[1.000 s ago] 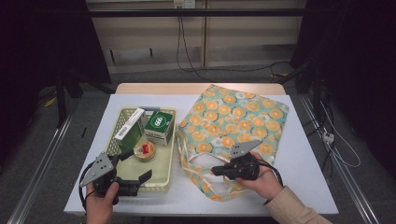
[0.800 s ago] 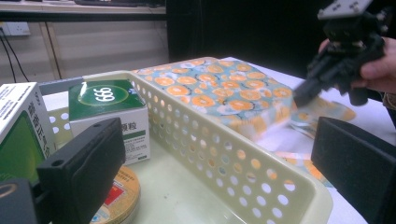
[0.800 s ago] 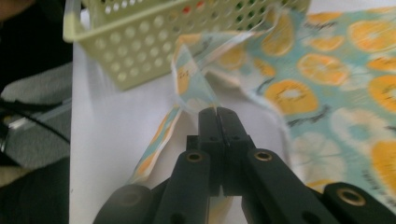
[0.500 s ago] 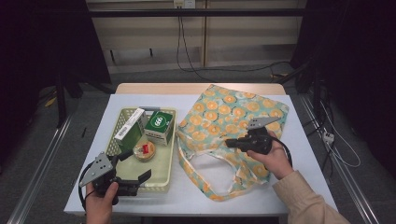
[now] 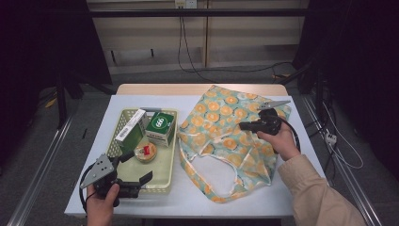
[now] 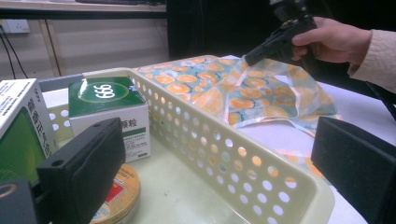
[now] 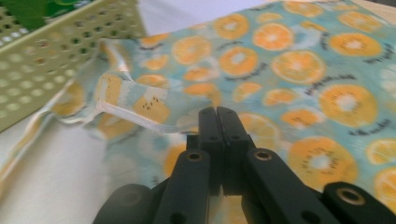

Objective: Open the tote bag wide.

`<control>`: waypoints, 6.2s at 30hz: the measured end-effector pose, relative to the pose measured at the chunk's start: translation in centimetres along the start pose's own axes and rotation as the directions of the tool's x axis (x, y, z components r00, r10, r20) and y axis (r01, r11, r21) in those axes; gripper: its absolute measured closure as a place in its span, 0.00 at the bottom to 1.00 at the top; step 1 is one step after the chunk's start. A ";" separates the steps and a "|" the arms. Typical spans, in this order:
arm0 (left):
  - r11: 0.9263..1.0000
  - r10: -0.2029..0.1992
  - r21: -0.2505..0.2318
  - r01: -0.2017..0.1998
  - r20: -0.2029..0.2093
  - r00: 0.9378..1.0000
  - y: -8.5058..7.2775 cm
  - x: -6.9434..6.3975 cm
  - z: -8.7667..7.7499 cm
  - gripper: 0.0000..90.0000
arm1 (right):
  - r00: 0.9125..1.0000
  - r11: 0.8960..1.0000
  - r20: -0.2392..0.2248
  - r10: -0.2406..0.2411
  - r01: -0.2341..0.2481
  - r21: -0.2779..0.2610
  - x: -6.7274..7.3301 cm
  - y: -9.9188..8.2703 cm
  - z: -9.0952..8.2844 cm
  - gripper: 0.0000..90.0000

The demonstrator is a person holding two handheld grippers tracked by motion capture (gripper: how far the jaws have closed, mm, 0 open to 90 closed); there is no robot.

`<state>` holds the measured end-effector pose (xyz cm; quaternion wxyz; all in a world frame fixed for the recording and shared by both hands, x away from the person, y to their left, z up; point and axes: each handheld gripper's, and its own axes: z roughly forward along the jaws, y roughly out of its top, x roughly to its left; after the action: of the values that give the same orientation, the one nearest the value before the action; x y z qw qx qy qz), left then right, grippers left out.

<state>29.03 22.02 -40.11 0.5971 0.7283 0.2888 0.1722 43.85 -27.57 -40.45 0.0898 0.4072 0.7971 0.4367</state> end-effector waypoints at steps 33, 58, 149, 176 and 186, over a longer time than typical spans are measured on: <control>1.000 -0.005 -0.007 0.005 0.001 1.000 -0.1 0.1 -0.1 0.03 | 0.998 0.999 0.038 -0.046 0.045 0.004 0.8 -1.3 0.4 0.54; 1.000 -0.013 -0.010 0.013 0.011 1.000 -0.1 0.0 0.1 0.03 | 0.974 0.977 -0.118 -0.194 0.203 0.070 7.8 -5.9 1.9 0.80; 1.000 -0.009 0.009 0.009 0.010 1.000 -0.2 -0.2 0.3 0.03 | 0.984 0.983 -0.069 -0.167 0.172 0.072 6.4 -0.1 6.0 0.91; 1.000 -0.012 0.005 0.012 0.008 1.000 -0.2 -0.1 0.1 0.03 | 0.997 0.992 0.013 0.073 -0.074 0.101 -2.1 -1.0 7.1 0.90; 1.000 -0.014 0.002 0.014 0.009 1.000 -0.2 -0.4 0.2 0.03 | 1.000 0.998 -0.021 0.002 -0.001 0.056 0.7 -0.2 5.4 0.60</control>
<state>28.83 21.68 -40.29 0.5987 0.7278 0.2912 0.1646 45.94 -23.73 -43.72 0.0696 0.4057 0.8096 0.4184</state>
